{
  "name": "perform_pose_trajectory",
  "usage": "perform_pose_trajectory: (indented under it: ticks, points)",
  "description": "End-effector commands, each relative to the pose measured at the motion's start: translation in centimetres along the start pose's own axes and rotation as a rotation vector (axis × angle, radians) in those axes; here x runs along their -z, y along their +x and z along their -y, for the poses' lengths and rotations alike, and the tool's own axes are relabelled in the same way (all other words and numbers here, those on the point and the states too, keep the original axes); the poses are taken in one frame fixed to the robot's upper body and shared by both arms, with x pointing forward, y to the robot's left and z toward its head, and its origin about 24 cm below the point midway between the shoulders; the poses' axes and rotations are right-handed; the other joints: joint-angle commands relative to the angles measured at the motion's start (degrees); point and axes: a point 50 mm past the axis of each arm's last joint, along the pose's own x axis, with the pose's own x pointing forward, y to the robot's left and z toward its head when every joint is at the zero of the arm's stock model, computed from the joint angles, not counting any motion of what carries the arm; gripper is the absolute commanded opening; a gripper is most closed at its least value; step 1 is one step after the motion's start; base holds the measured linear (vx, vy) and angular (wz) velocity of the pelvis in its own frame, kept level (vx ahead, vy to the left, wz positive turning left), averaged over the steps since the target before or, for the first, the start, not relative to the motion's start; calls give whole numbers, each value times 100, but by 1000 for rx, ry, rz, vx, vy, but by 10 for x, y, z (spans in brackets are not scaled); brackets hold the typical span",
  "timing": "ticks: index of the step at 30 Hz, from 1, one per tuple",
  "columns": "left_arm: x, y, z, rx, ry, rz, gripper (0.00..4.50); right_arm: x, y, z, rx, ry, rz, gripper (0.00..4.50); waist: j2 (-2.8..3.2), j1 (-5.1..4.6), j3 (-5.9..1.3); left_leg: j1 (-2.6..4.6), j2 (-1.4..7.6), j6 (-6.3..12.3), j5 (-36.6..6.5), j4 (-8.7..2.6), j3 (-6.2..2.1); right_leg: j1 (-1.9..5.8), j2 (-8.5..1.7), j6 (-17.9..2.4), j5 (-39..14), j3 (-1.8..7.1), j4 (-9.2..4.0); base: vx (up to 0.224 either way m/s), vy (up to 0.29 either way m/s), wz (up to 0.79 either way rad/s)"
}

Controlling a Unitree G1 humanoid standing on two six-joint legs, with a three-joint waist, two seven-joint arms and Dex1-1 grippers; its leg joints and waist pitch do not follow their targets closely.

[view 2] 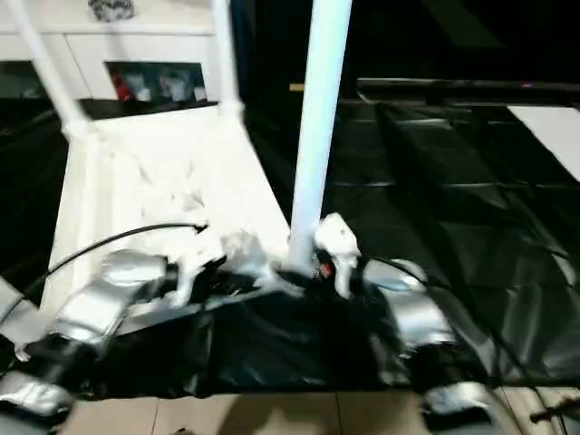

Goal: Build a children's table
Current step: Rotate leg to tighten

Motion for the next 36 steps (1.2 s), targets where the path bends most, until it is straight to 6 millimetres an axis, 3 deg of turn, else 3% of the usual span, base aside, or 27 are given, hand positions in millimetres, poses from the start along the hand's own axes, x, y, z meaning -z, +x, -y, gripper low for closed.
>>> perform_pose_trajectory:
  ticks: [1,4,7,11,20,24,25,26,28,33,36]
  points:
    - [-15,12,14,167,70,44,0,7,3,-7,-75,-4,-47,339,-10,-3,-323,16,134,529,-1095,-303,40,298,-226,-1532,-593,200,-246,0,0,0]
    - [-13,5,14,198,66,28,0,6,-1,-10,-162,-5,-57,325,-18,32,-289,56,148,350,-1534,-340,36,276,-243,-1354,-1322,212,-319,0,0,0]
    - [-13,3,13,204,64,24,0,4,-3,-11,-201,-8,-60,304,-8,53,-282,69,153,308,-1619,-347,40,257,-241,-1294,-1469,228,-333,0,0,0]
    - [-13,2,13,212,65,21,0,1,-1,-11,-226,1,-45,275,-34,75,-298,32,140,265,-1470,-345,24,280,-256,-1222,-1440,230,-313,0,0,0]
    - [-11,0,14,225,57,14,0,4,-2,-18,-294,18,-41,268,-23,94,-318,18,134,318,-1254,-320,27,296,-243,-1316,-1091,220,-267,0,0,0]
    - [-12,6,7,121,49,25,0,5,6,-16,-195,48,-18,267,-13,91,-303,42,134,240,-1424,-335,26,273,-247,-1278,-1319,224,-302,0,0,0]
    - [-14,12,2,37,30,44,0,5,14,-10,-70,68,-4,267,-18,76,-290,29,126,200,-1492,-341,24,276,-254,-1229,-1473,229,-317,0,0,0]
    - [-14,12,1,34,30,45,0,5,15,-10,-65,69,-4,267,-18,76,-290,29,126,200,-1492,-341,24,276,-254,-1229,-1473,229,-317,0,0,0]
    - [-16,21,-2,-47,20,40,0,4,27,-2,125,105,25,267,-33,19,-259,47,99,-4,-1803,-378,-16,254,-286,-917,-2371,216,-413,0,0,0]
    - [-22,35,-7,-174,-23,52,0,6,49,-4,326,236,36,266,-35,-128,-241,13,71,-60,-2001,-401,-71,244,-285,-540,-3089,173,-497,0,0,0]
    - [-29,46,-10,-267,-48,72,0,11,63,-8,427,279,-20,266,-38,-181,-245,30,60,-41,-2028,-385,-68,208,-269,-533,-3083,173,-518,0,0,0]
